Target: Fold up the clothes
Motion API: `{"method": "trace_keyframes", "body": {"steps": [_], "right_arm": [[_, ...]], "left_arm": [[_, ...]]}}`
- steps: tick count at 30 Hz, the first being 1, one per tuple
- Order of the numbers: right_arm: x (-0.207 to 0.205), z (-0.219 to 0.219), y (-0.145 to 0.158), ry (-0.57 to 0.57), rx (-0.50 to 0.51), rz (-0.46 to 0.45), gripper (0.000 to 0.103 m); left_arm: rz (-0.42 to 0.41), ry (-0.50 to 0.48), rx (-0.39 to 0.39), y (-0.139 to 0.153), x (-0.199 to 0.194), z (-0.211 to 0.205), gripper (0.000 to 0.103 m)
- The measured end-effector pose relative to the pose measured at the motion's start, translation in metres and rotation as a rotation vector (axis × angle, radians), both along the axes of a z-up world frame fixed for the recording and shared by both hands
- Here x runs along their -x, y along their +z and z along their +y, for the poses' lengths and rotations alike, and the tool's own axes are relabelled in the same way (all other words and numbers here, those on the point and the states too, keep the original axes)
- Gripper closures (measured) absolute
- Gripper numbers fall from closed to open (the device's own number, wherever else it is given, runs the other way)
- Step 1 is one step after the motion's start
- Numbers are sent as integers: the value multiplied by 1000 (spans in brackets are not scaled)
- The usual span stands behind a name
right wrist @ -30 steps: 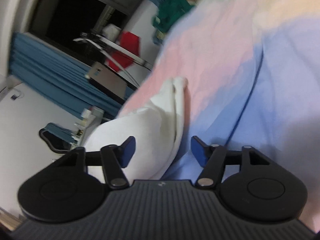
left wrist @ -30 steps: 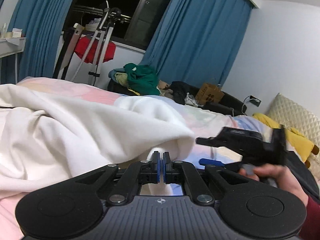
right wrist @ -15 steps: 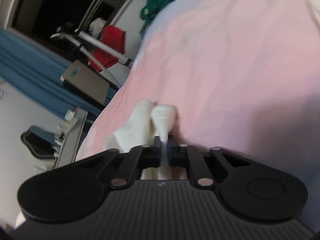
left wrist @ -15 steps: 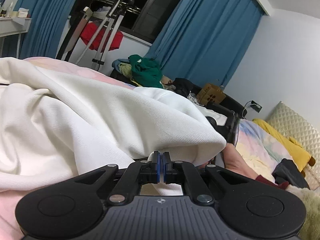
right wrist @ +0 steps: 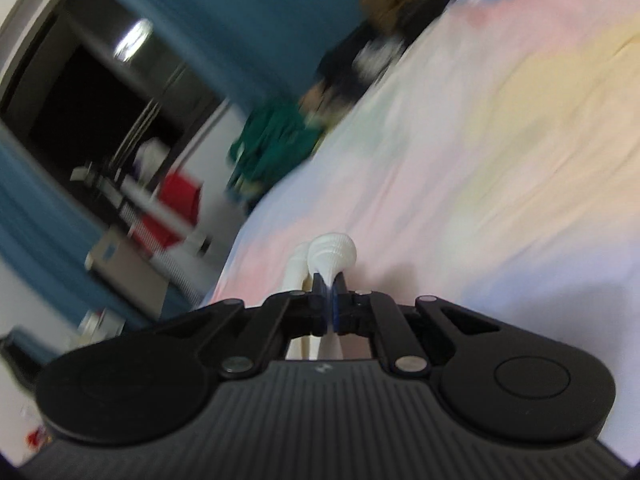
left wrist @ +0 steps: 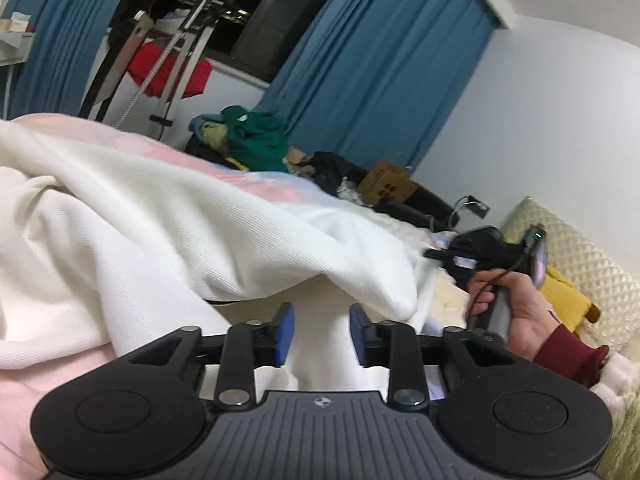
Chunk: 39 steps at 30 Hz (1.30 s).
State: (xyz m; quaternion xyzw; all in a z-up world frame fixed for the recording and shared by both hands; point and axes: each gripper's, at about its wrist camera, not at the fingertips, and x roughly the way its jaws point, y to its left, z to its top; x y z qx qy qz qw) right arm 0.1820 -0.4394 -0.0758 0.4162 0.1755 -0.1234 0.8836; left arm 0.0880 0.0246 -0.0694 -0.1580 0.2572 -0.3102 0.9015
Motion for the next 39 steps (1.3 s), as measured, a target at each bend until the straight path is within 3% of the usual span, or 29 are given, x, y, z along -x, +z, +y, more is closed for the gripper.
{"method": "trace_keyframes", "body": {"steps": [5, 11, 14, 17, 20, 23, 25, 29, 33, 39], "right_arm": [[75, -54, 12, -228, -18, -16, 98], [132, -90, -27, -439, -34, 114, 98], [137, -106, -68, -420, -234, 212, 97], [142, -113, -85, -428, -342, 202, 97], [141, -110, -80, -415, -298, 201, 97], [134, -105, -71, -391, -206, 221, 97], [129, -103, -69, -388, -196, 229, 97], [129, -102, -58, -375, -138, 234, 97], [125, -95, -44, -357, -19, 232, 97], [123, -95, -46, -370, -22, 267, 94]], "left_arm": [[24, -29, 66, 11, 20, 6, 65], [80, 40, 104, 18, 34, 30, 57], [173, 112, 156, 11, 30, 55, 49], [270, 196, 203, 2, 26, 82, 40], [363, 288, 247, -9, 22, 113, 37], [405, 358, 289, -15, 20, 131, 31], [427, 403, 314, -19, 19, 142, 28], [451, 470, 322, -23, 17, 149, 26], [460, 507, 315, -25, 14, 151, 25], [478, 553, 322, -29, 11, 156, 24]]}}
